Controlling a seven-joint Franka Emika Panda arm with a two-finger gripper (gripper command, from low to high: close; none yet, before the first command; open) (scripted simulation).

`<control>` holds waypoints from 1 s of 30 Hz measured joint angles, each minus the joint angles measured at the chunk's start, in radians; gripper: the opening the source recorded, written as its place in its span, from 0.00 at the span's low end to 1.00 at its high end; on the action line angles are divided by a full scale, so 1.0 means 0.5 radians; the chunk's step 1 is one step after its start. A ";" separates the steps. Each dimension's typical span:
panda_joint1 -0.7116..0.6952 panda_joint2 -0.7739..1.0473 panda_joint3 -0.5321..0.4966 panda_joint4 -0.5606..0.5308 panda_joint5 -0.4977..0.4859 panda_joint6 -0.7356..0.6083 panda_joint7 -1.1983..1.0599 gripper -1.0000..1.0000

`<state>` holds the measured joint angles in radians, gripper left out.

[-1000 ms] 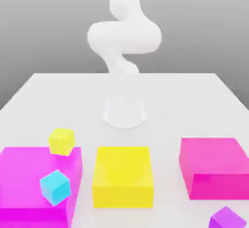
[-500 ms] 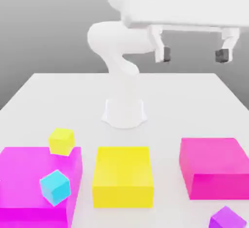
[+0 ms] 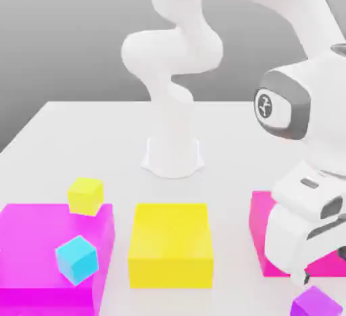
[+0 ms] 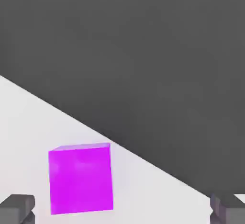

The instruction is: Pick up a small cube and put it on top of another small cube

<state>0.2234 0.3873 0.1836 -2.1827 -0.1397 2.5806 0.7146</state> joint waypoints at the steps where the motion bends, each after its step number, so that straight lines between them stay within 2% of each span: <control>1: 0.015 0.073 -0.007 0.012 -0.017 0.039 0.007 0.50; 4: 0.063 0.290 -0.057 0.055 -0.073 0.194 0.043 0.50; 5: 0.074 0.339 -0.070 0.065 -0.086 0.231 0.051 0.00; 11: 0.079 0.363 -0.076 0.070 -0.090 0.249 0.055 0.00; 16: 0.025 0.094 -0.017 0.011 -0.007 0.040 0.003 0.00; 26: -0.412 -0.516 -0.472 -0.249 0.222 -0.292 0.468 0.00; 30: -0.760 -0.656 -0.649 -0.357 0.301 -0.320 0.708 0.00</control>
<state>-0.1567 0.0594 -0.1409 -2.3614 0.0108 2.4206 1.0686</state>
